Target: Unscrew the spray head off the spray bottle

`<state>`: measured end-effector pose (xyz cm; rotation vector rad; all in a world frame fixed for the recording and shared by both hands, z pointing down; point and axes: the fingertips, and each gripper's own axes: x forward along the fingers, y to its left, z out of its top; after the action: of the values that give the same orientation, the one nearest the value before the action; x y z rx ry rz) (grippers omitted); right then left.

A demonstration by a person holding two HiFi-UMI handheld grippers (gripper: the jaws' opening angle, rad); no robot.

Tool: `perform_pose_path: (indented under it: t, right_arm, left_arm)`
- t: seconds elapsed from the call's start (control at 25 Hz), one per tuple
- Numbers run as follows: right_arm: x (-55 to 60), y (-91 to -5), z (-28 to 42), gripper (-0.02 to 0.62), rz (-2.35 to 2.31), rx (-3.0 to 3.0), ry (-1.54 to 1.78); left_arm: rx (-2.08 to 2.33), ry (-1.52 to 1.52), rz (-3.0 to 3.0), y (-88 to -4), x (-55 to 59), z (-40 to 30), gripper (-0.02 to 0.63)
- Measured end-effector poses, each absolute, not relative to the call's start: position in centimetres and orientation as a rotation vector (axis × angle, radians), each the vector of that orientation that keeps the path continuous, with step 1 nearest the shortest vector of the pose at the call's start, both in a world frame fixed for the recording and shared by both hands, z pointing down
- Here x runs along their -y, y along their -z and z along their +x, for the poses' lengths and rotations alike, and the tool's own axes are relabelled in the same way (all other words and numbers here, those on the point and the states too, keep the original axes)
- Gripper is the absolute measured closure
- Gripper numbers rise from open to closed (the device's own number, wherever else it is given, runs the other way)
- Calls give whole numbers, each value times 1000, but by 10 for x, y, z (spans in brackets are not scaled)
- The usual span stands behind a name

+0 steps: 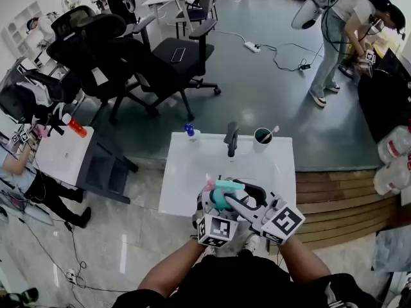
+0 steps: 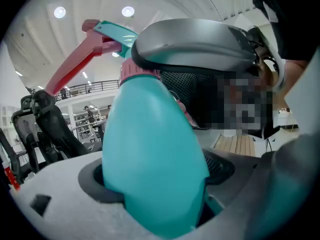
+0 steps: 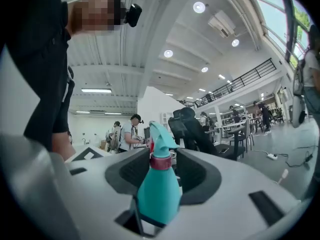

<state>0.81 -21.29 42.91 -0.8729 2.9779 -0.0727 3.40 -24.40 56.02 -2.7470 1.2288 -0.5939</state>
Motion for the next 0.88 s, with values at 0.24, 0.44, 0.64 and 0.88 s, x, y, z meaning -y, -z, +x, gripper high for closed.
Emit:
perform_pose_path:
  t: [0.24,0.44,0.64,0.88]
  right_arm:
    - [206,-429,2,449,-826,-3014,28]
    - [199,-424,3,457,-726,-3032,6]
    - [186,-419,1,459,-583,-3057,63]
    - [162,-410,3,460,-316,-3088,42]
  left_arm:
    - [-1181,572,-2764,-554,239,38,142]
    - [-1028,511,-2790,-538,229,47,142]
    - [-793,448,-2861,-535,210,58,143]
    - [-408,375,-2888,-522,176,68,143]
